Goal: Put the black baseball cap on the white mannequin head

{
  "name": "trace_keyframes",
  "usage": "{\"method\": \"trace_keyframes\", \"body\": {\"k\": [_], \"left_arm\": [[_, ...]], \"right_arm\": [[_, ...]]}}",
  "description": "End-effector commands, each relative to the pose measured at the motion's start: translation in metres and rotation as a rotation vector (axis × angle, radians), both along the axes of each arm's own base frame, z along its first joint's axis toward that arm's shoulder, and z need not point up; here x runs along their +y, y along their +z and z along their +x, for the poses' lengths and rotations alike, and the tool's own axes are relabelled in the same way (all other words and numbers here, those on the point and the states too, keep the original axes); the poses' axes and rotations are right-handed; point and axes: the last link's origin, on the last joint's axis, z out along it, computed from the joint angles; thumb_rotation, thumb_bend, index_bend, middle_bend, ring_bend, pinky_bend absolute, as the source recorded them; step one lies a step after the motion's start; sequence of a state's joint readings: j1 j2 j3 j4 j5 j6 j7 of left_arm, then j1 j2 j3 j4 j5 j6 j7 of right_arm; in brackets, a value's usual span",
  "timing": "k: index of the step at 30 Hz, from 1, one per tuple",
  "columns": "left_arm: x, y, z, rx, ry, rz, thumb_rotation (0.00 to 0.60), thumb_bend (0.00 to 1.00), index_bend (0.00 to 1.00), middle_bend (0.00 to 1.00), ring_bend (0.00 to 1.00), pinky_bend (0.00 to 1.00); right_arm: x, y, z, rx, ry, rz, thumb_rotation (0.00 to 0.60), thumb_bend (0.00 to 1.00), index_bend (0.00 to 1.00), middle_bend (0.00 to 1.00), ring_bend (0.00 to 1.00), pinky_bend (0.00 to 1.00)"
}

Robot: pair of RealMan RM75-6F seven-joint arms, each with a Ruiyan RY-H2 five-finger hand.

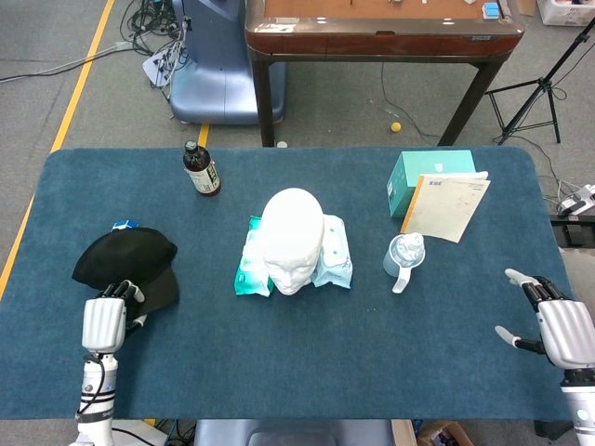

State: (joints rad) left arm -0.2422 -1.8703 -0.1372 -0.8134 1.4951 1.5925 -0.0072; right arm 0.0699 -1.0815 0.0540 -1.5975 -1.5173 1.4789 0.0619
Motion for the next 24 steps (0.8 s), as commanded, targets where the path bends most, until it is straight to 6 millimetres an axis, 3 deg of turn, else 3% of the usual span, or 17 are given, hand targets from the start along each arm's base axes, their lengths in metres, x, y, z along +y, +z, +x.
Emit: {"method": "trace_keyframes", "body": {"k": [1, 13, 24], "left_arm": [[0.001, 0.002, 0.001, -0.018, -0.014, 0.017, 0.6, 0.3, 0.63, 0.48, 0.44, 0.61], [0.011, 0.021, 0.008, -0.048, -0.127, 0.107, 0.6, 0.4, 0.74, 0.54, 0.48, 0.61], [0.024, 0.051, 0.024, 0.051, -0.259, 0.193, 0.6, 0.4, 0.81, 0.57, 0.5, 0.61]], "right_arm": [[0.0, 0.0, 0.0, 0.001, -0.001, 0.0, 0.6, 0.03, 0.2, 0.3, 0.22, 0.48], [0.001, 0.0, 0.0, 0.001, 0.002, -0.002, 0.6, 0.03, 0.2, 0.3, 0.22, 0.48], [0.002, 0.001, 0.001, -0.003, 0.006, -0.01, 0.6, 0.03, 0.2, 0.3, 0.22, 0.48]]}}
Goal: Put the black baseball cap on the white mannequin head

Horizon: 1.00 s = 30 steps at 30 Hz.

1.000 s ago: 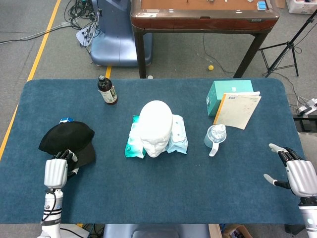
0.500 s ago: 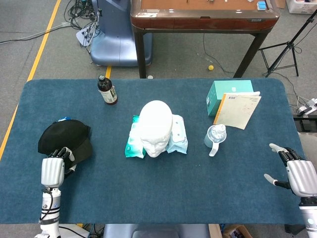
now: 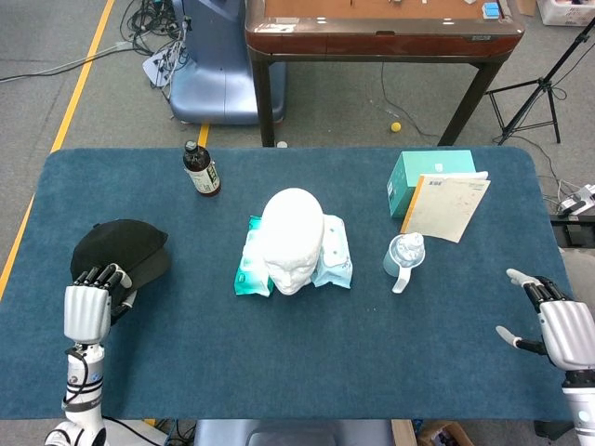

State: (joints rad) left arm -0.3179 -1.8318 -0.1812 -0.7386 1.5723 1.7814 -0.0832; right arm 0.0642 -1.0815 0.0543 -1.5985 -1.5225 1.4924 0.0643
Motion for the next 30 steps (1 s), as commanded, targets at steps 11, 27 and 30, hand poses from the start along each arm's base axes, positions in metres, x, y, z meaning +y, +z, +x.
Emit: {"method": "trace_keyframes", "body": {"k": [11, 27, 30], "left_arm": [[0.011, 0.025, 0.029, 0.102, -0.192, 0.082, 0.6, 0.4, 0.87, 0.61, 0.52, 0.61], [0.029, 0.063, 0.095, 0.105, -0.439, 0.209, 0.6, 0.4, 0.87, 0.62, 0.53, 0.61], [0.028, 0.068, 0.115, 0.103, -0.494, 0.22, 0.6, 0.4, 0.87, 0.62, 0.53, 0.61]], "right_arm": [[0.001, 0.001, 0.0, -0.004, 0.003, -0.005, 0.6, 0.03, 0.2, 0.3, 0.22, 0.48], [0.002, 0.003, 0.0, -0.007, 0.003, -0.012, 0.6, 0.03, 0.2, 0.3, 0.22, 0.48], [0.002, 0.003, 0.0, -0.008, 0.003, -0.014, 0.6, 0.03, 0.2, 0.3, 0.22, 0.48]]}}
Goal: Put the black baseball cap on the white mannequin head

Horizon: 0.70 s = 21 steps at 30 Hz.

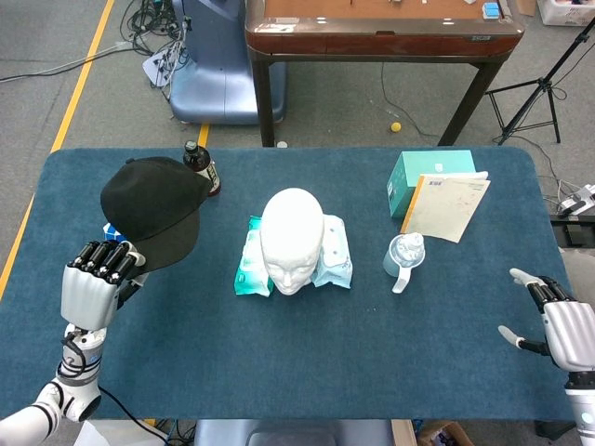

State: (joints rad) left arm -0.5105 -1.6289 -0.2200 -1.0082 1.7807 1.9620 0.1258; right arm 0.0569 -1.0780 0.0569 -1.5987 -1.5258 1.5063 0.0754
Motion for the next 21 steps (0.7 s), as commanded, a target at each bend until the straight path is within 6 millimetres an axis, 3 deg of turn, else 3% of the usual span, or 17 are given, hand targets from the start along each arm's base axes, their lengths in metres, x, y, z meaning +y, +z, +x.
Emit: {"method": "trace_keyframes", "body": {"k": [1, 11, 21], "left_arm": [[0.0, 0.009, 0.028, 0.011, -0.084, 0.026, 0.6, 0.4, 0.87, 0.63, 0.53, 0.61], [-0.005, -0.002, 0.092, 0.008, -0.21, 0.006, 0.6, 0.4, 0.87, 0.63, 0.54, 0.62], [-0.003, -0.051, 0.144, 0.055, -0.256, -0.071, 0.6, 0.4, 0.87, 0.64, 0.54, 0.62]], "right_arm": [[0.0, 0.0, 0.0, 0.0, 0.0, 0.0, 0.6, 0.03, 0.2, 0.3, 0.22, 0.48], [-0.001, 0.001, -0.001, -0.005, -0.004, -0.002, 0.6, 0.03, 0.2, 0.3, 0.22, 0.48], [0.001, 0.007, -0.003, -0.024, -0.004, -0.012, 0.6, 0.03, 0.2, 0.3, 0.22, 0.48]]}}
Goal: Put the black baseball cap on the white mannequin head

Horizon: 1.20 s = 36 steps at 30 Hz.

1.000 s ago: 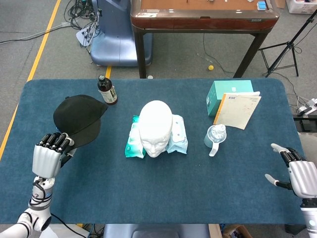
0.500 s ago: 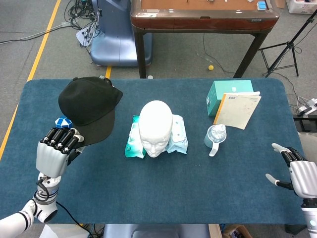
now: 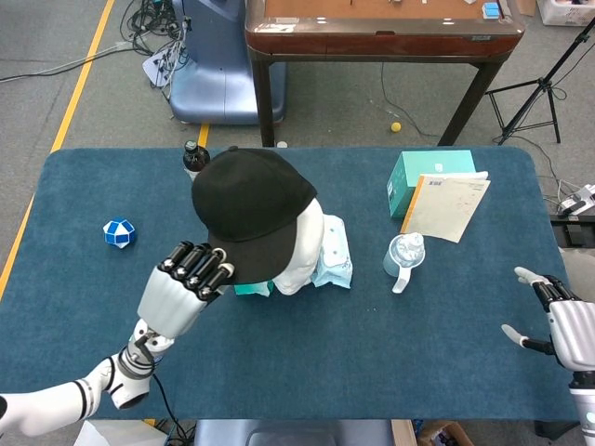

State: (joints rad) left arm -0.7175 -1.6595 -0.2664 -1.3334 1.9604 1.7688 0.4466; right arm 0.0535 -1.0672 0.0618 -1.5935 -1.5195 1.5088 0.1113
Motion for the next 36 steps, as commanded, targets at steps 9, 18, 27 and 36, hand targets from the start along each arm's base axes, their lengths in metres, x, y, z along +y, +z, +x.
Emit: {"method": "trace_keyframes", "body": {"k": [9, 18, 27, 36], "left_arm": [[-0.008, -0.053, 0.04, 0.038, -0.06, -0.079, 0.6, 0.4, 0.87, 0.64, 0.54, 0.62], [-0.013, -0.084, 0.049, 0.093, -0.069, -0.098, 0.6, 0.4, 0.87, 0.64, 0.54, 0.62], [0.0, -0.096, 0.04, 0.107, 0.002, -0.104, 0.6, 0.4, 0.86, 0.64, 0.54, 0.62], [-0.002, -0.098, 0.025, 0.119, 0.018, -0.105, 0.6, 0.4, 0.85, 0.64, 0.54, 0.62]], "right_arm": [[-0.001, 0.007, -0.004, -0.021, -0.009, -0.014, 0.6, 0.03, 0.2, 0.3, 0.22, 0.48], [-0.002, 0.008, -0.006, -0.027, -0.018, -0.014, 0.6, 0.03, 0.2, 0.3, 0.22, 0.48], [-0.002, 0.009, -0.006, -0.03, -0.022, -0.015, 0.6, 0.03, 0.2, 0.3, 0.22, 0.48], [-0.003, 0.006, -0.006, -0.015, -0.022, -0.006, 0.6, 0.03, 0.2, 0.3, 0.22, 0.48]]}}
